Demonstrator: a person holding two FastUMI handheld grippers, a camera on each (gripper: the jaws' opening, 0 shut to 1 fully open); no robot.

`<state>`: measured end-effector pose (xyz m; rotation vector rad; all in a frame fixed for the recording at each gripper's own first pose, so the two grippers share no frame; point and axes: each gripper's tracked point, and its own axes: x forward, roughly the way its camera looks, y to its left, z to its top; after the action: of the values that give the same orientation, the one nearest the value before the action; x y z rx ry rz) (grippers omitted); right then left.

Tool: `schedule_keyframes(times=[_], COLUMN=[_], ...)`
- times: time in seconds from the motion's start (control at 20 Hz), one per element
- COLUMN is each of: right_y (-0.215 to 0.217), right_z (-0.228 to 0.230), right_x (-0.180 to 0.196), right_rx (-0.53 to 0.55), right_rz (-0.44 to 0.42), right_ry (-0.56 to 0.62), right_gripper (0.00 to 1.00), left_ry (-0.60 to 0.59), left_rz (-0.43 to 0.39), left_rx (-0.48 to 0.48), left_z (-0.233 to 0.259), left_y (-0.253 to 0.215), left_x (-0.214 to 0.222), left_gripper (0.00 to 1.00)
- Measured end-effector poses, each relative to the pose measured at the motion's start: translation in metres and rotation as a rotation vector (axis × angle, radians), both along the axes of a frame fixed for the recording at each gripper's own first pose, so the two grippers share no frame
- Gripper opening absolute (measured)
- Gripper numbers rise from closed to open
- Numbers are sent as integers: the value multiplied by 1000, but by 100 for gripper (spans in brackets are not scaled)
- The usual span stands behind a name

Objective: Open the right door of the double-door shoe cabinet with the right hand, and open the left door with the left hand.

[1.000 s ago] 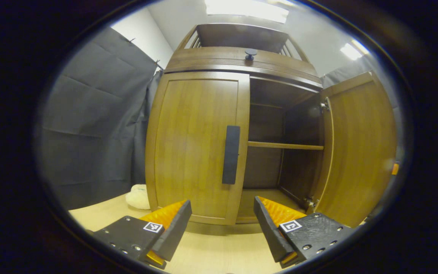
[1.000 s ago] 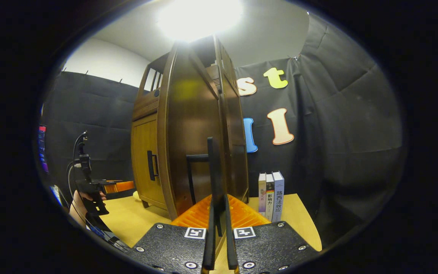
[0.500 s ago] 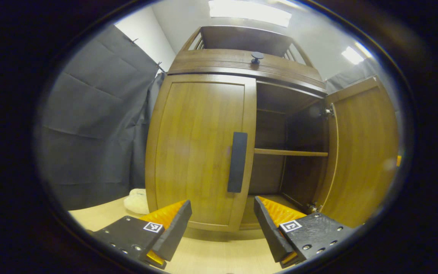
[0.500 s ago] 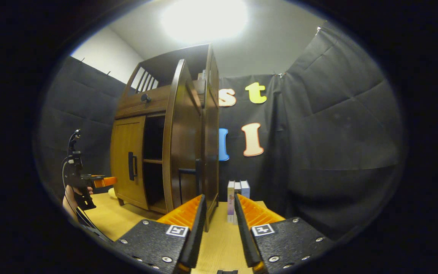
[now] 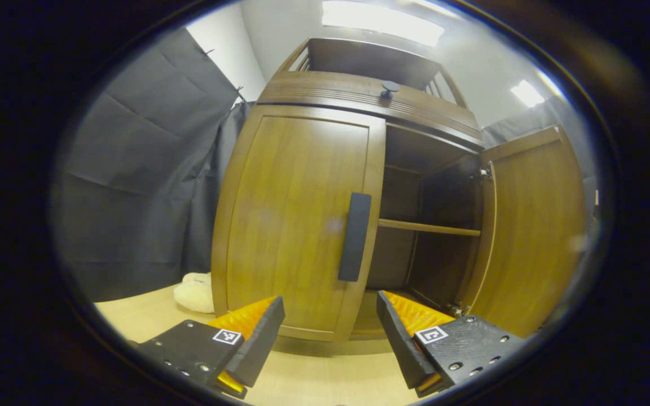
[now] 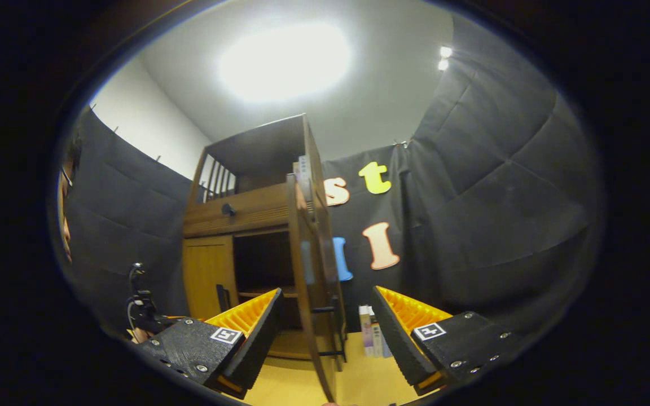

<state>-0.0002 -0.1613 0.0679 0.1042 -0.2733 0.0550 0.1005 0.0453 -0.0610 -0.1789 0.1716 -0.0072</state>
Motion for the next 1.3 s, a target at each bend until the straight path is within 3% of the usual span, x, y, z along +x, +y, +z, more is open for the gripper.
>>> schedule_keyframes(times=[0.05,0.15,0.25,0.3,0.35,0.4,0.5,0.6,0.65,0.7,0.8,0.95,1.0,1.1,1.25,1.3], right_y=[8,28,54,67,77,83,88,95,100,105,107,116,119,122,122,122], right_z=[5,10,8,5,1,-3,-12,-19,-23,-24,-26,-33,-38,-48,-52,-53], right_x=[3,8,17,23,30,38,55,71,79,86,99,119,127,140,136,135], right_rx=[2,-1,-3,-7,-11,-15,-21,-23,-28,-35,-59,-58,-45,-48,-112,-140], right_rz=[23,68,131,167,189,193,172,150,146,140,105,96,109,132,102,93], right_ry=[-10,-28,-18,-5,14,37,73,111,126,136,141,164,181,215,234,235], right_gripper=[98,94,95,94,91,95,94,95,94,94,94,94,94,94,95,95], left_ry=[7,-11,-24,-30,-39,-43,-41,-48,-56,-63,-91,-115,-115,-113,-114,-117], left_rz=[-25,-66,-62,-60,-62,-66,-77,-86,-86,-84,-81,-36,-23,-42,-76,-91], left_rx=[-13,-15,30,49,62,64,47,37,43,55,77,104,98,57,-22,-47], left_z=[0,5,5,6,6,6,9,14,17,20,24,25,24,22,22,23], left_y=[-3,-7,-4,-4,-5,-6,-7,-11,-12,-11,-8,5,7,0,-10,-14], left_x=[-2,-4,-2,-3,-3,-4,-3,3,4,7,15,27,31,35,38,40], left_gripper=[90,100,90,99,95,95,100,100,95,99,99,95,99,99,95,100])
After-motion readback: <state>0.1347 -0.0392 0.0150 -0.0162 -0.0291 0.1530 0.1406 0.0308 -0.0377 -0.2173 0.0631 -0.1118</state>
